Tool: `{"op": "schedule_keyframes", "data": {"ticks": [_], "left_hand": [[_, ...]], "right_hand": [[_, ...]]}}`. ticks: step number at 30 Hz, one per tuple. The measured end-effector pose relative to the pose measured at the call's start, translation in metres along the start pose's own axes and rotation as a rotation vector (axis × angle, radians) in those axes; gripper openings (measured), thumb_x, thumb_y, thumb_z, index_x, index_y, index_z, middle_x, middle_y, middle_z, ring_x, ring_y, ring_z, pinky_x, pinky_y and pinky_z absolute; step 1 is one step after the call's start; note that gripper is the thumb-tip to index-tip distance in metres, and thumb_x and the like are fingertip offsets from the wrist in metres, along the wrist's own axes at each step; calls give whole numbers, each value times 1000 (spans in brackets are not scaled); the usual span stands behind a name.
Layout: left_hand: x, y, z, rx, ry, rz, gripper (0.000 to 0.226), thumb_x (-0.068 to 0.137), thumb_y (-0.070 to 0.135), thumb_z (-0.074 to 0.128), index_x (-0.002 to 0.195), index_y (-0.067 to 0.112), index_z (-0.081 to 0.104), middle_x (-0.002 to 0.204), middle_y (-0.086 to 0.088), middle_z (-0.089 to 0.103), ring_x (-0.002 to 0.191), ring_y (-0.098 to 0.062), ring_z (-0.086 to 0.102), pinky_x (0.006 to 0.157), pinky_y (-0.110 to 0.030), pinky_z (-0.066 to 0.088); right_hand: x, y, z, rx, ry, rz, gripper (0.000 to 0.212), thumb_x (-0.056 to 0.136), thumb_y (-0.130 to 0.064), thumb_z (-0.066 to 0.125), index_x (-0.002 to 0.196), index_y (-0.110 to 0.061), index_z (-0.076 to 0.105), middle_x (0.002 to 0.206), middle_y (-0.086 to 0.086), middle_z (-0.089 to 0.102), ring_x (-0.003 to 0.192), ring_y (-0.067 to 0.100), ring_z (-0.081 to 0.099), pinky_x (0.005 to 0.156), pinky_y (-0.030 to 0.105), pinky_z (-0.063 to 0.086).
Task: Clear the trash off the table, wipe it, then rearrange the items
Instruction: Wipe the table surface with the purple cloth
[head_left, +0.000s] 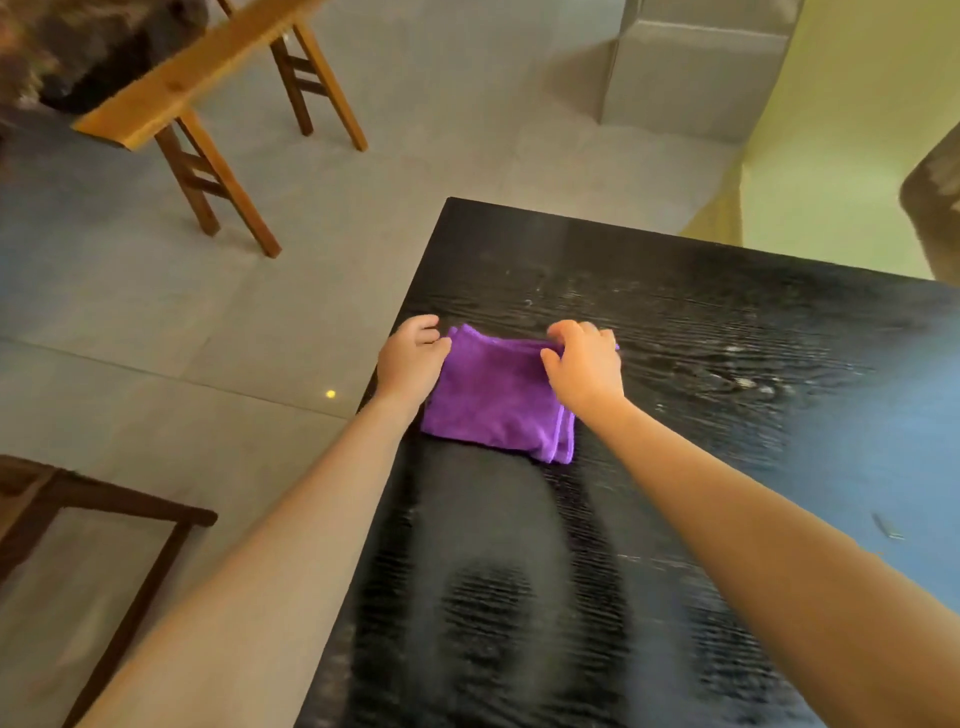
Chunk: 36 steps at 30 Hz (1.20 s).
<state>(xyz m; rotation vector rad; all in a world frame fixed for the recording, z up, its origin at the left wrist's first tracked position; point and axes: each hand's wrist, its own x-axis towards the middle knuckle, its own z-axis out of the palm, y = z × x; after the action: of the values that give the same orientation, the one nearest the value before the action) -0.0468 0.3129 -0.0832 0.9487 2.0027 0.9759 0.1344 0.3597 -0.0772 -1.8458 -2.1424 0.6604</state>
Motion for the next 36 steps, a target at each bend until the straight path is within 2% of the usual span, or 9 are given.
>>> {"op": "schedule_keyframes", "data": {"ticks": [2,4,6,9,11,15,21,25,36], "left_hand": [[-15,-17,-1,141,96,73,41,93,18,50,133,18,49,135,-4,55,122,-19,52,94,-26,38],[-46,-43,-6,342,148,191,45,96,25,45,141,21,39,145,-6,45,133,-22,41,105,-35,33],[-82,-67,-8,589,100,190,58,96,45,34,148,26,18,156,-8,23,144,-26,20,113,-48,18],[-116,-95,-7,896,34,160,71,87,65,1,146,27,-10,159,-9,1,146,-25,-6,115,-52,1],[-127,-101,-4,984,26,198,74,86,65,-4,146,23,-5,158,-11,2,145,-26,-5,116,-53,3],[-146,-103,5,997,29,209,75,89,65,8,147,18,12,156,-14,13,145,-30,8,116,-56,11],[-170,-106,11,1013,35,153,75,88,64,6,148,20,11,156,-13,11,145,-28,5,116,-56,11],[-180,-103,23,1022,34,128,77,88,65,10,148,17,14,156,-15,14,144,-34,9,114,-61,11],[-180,-108,23,1016,70,164,80,82,70,-4,146,22,-4,159,-11,3,146,-31,-2,115,-57,2]], "right_hand": [[-6,0,17,-186,21,-136,53,91,-38,51,139,-16,42,142,10,44,130,35,35,107,44,28],[-20,-8,42,-236,-111,-302,67,90,-56,42,147,-26,26,156,7,25,143,35,16,116,51,12],[-31,-17,64,-296,-232,-377,78,84,-72,28,149,-35,10,161,2,4,147,34,-4,115,58,-4],[-29,-23,81,-383,-222,-372,88,73,-83,13,148,-40,-1,161,1,-7,145,35,-15,109,64,-13],[-27,-21,82,-410,-205,-398,88,71,-85,13,147,-42,-1,161,2,-8,145,37,-15,108,67,-11],[-27,-15,79,-426,-216,-471,80,77,-81,18,147,-45,2,161,2,-6,145,37,-14,108,67,-10],[-24,12,63,-431,-216,-614,55,92,-61,18,145,-49,11,161,-7,5,148,30,-5,114,59,-5],[-30,30,54,-414,-205,-655,53,95,-54,19,146,-45,14,160,-10,11,149,24,2,117,53,-3],[-62,126,3,-420,-170,-621,49,97,-42,35,146,-37,28,158,-7,21,148,20,12,118,42,10]]}}
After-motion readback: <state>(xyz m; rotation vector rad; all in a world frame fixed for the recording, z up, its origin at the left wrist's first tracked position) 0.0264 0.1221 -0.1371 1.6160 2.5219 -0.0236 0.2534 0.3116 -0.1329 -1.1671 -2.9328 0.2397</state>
